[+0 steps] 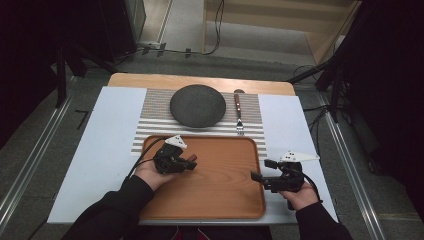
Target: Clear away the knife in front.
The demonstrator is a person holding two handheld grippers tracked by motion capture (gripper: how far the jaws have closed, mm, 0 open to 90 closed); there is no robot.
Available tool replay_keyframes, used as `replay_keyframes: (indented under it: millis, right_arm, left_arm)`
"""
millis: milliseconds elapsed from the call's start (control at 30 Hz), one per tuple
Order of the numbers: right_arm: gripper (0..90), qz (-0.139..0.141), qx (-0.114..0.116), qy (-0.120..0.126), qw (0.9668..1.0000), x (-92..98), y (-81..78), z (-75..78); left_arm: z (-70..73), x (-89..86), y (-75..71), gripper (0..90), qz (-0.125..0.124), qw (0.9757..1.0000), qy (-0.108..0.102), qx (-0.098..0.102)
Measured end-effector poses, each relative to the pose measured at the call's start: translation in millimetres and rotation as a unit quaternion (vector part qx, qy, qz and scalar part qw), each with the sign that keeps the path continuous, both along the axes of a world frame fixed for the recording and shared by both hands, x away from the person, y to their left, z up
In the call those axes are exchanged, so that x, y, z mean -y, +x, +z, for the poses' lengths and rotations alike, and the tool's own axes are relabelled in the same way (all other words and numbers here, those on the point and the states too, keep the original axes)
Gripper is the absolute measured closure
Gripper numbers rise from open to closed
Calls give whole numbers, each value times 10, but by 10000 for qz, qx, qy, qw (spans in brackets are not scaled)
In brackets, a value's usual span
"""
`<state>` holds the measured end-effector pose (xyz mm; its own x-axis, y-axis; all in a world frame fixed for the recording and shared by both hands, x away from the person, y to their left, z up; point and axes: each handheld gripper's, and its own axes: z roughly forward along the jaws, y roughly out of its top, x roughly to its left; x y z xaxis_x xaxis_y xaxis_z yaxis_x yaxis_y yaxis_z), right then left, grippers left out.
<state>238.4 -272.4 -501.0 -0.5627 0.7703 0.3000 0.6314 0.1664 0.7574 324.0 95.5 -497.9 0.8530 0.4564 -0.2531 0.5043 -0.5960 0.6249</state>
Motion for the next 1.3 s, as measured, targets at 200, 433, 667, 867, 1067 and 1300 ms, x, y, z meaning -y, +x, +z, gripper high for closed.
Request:
replay_keyframes:
  millis: [200, 433, 667, 867, 1067, 1300]
  right_arm:
    - [154, 26, 6, 1, 10000, -9, 3, -2]
    - [154, 37, -2, 0, 10000, -15, 7, -3]
    - [154, 40, -5, 1, 10000, -15, 10, -5]
    - [154, 42, -6, 8, 10000, -15, 10, -4]
    - [154, 57, -11, 9, 10000, -17, 12, -4]
    - [154, 61, -12, 2, 10000, -24, 11, -2]
  left_arm:
    - [-75, -34, 47, 900, 58, 9999, 113, -93]
    - [-71, -90, 85, 900, 189, 9997, 115, -73]
    - [-69, -174, 136, 900, 372, 9992, 66, -116]
    - [-66, -272, 191, 900, 524, 9985, 46, -128]
    - [-62, -368, 235, 900, 677, 9976, 29, -157]
    - [-54, -480, 280, 900, 849, 9962, 13, -194]
